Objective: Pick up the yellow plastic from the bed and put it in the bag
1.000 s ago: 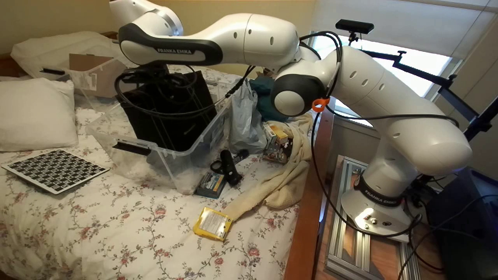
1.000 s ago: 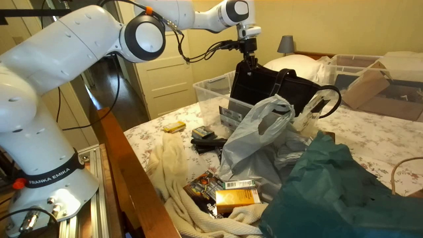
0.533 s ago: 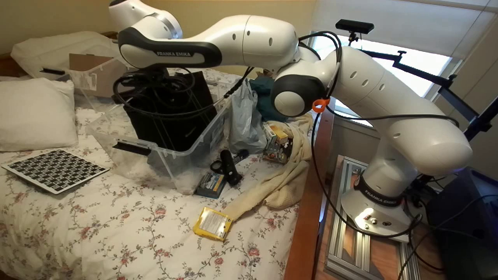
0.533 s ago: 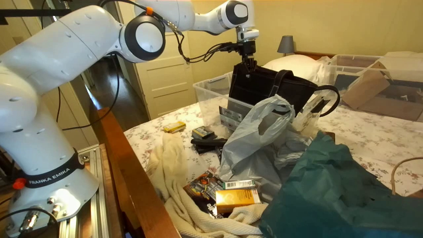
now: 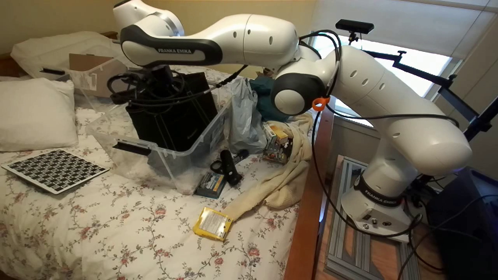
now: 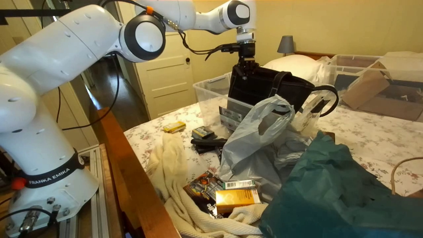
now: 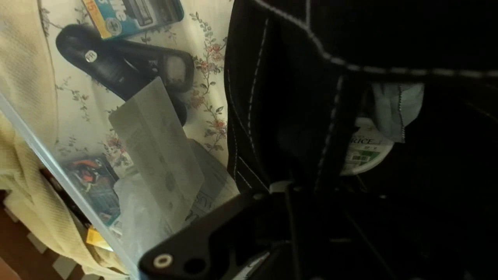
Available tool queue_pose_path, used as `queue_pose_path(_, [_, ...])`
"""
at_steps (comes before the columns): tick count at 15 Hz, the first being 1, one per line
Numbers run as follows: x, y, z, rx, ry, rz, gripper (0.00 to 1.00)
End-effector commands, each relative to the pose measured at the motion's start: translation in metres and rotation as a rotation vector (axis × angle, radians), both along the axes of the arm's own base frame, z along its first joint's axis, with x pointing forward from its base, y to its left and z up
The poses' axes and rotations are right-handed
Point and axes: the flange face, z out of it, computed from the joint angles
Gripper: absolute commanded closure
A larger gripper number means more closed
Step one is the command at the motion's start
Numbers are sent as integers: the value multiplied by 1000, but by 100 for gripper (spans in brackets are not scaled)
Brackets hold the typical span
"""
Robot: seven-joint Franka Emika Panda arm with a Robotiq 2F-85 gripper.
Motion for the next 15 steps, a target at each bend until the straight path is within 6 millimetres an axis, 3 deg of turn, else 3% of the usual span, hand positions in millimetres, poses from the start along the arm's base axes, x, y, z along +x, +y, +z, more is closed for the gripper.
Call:
queue_pose_path(1, [-5, 7, 8, 20, -11, -116, 99])
queue_pose_path(13, [-13, 25, 2, 14, 32, -138, 99])
queue_pose_path(15, [-8, 13, -5, -11, 20, -128, 98])
